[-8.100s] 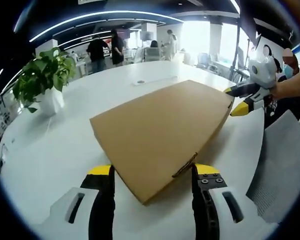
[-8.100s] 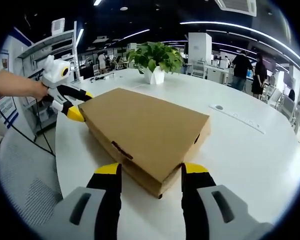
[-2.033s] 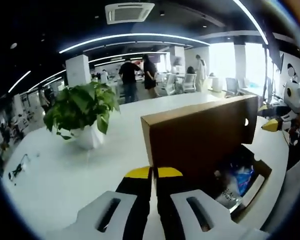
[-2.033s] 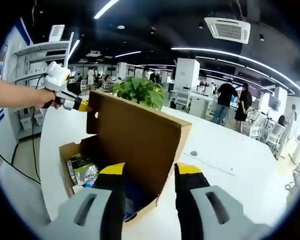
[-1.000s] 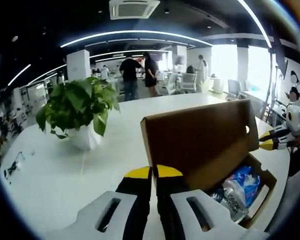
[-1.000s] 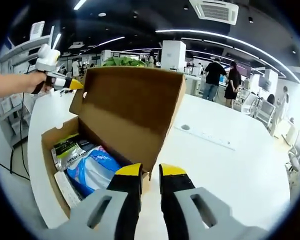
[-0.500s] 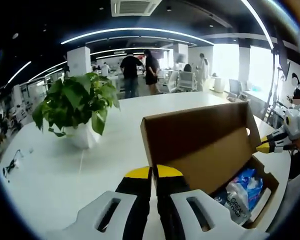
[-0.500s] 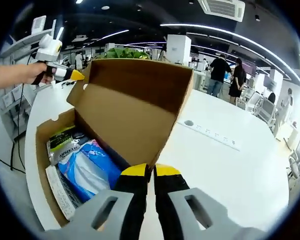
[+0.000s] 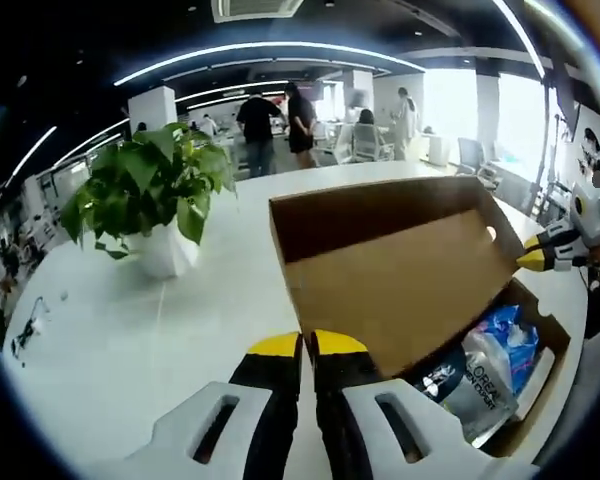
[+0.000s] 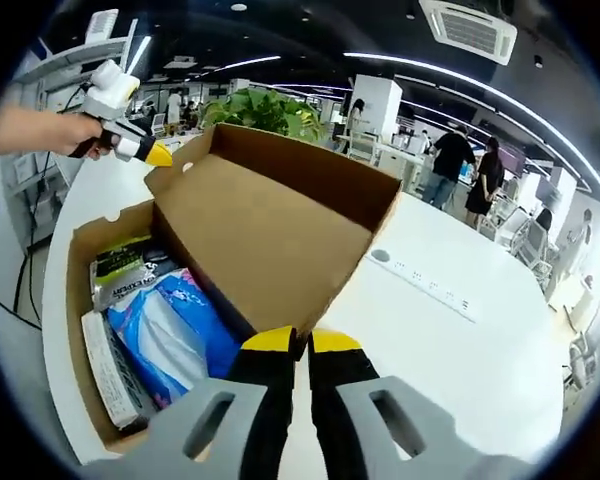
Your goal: Operate the shoe box by opening the lid, removing the specified soft item, and placing it in the target area until the item is outside and the box remains undamaged.
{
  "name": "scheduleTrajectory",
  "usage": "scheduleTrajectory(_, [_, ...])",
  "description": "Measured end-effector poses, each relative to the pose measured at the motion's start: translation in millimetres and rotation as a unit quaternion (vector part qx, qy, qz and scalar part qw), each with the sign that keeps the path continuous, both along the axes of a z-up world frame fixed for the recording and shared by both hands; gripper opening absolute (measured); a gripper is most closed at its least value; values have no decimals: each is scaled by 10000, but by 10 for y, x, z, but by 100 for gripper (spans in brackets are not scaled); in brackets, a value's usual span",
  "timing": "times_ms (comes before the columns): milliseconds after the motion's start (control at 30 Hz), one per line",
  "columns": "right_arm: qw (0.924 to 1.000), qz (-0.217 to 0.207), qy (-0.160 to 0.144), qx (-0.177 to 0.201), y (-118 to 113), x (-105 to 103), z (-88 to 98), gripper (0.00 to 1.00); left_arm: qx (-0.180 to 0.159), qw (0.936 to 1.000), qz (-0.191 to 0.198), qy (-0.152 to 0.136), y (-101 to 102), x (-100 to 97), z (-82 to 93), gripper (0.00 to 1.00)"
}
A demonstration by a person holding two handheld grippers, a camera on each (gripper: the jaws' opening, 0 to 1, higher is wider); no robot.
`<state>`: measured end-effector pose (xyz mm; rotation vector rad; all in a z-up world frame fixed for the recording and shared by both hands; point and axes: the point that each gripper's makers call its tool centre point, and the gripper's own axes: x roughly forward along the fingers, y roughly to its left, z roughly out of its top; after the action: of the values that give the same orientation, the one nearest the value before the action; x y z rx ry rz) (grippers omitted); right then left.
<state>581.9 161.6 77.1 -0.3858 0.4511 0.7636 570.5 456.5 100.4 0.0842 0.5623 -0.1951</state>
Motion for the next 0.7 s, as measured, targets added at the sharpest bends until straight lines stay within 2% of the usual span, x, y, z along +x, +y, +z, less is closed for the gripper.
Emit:
scheduleTrajectory(233, [9999,74,6,-83,12,44,-20,2,-58,9999,50,104,2,-94,-99,1])
scheduleTrajectory(700, [9998,57,202,-43,32,148,-89,5,-106,9996,111,253,16,-62,-219,1])
